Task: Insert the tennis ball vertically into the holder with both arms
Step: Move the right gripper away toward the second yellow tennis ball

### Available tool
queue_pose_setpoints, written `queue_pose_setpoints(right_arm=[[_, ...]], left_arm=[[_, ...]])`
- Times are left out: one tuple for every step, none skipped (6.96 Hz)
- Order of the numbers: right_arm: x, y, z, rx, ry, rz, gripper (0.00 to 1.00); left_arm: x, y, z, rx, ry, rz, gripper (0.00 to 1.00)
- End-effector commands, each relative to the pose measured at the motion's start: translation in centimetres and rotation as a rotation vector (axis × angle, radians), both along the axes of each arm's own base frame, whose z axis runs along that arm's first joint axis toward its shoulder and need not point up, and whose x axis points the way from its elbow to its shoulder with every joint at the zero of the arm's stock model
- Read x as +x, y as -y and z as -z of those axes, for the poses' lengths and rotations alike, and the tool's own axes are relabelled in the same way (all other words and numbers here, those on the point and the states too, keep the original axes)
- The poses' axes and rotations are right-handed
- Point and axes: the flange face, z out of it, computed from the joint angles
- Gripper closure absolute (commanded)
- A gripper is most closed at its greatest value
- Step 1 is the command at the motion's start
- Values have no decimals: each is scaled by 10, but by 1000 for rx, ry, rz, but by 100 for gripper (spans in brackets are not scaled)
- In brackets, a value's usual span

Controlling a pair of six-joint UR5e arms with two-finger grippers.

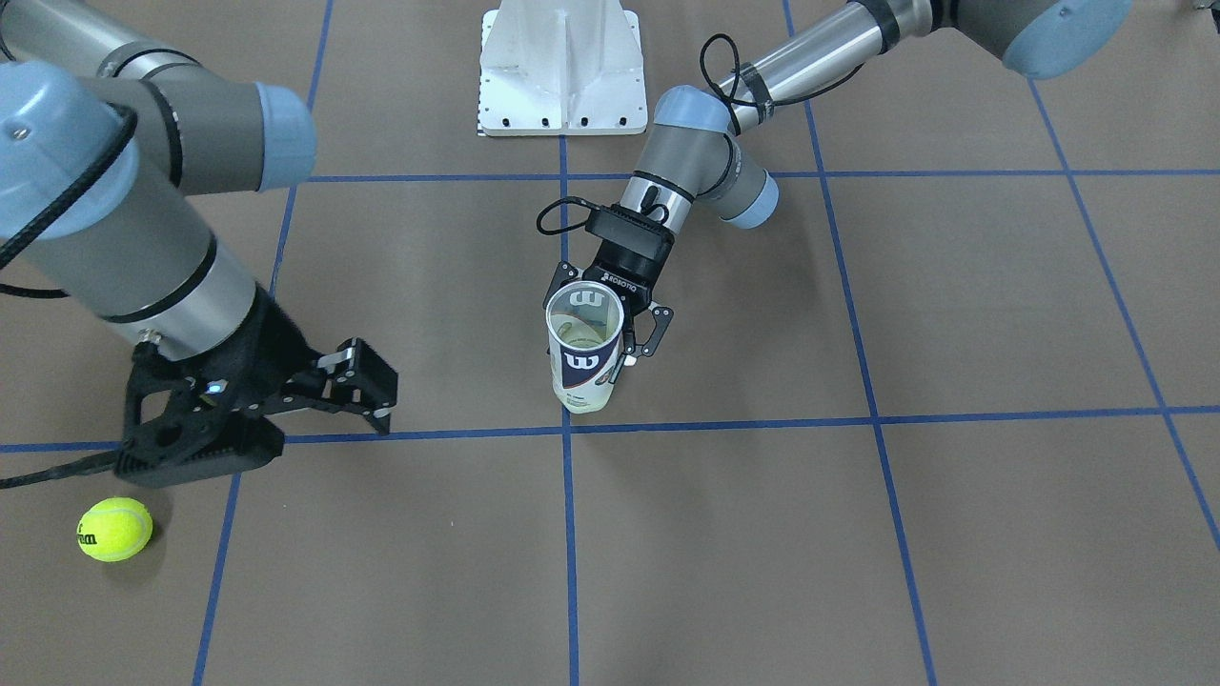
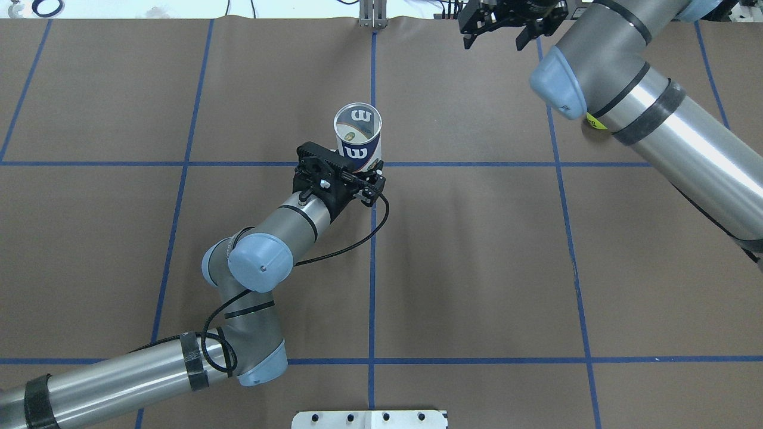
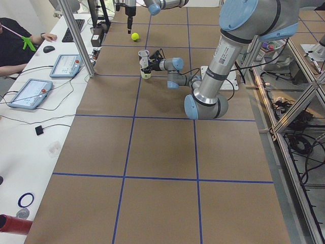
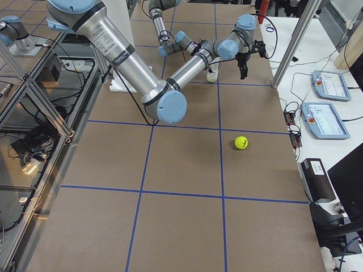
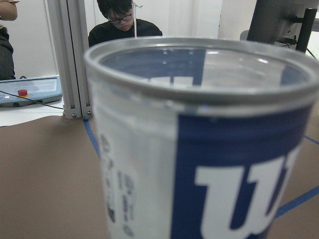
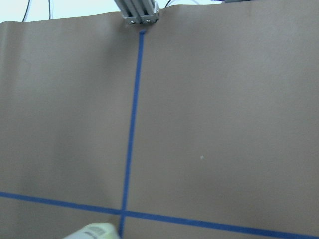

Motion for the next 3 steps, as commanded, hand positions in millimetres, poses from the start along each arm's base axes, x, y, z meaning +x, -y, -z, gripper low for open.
queue_pose_setpoints(right_arm=[[43, 48, -104, 96, -125, 94, 1], [61, 53, -160, 125, -132, 94, 1], [70, 61, -183, 147, -153, 120, 1]], left_arm=[[-3, 4, -1, -1, 2, 5, 20], [-3, 4, -2, -1, 2, 5, 20], [-3, 4, -5, -2, 6, 5, 20]])
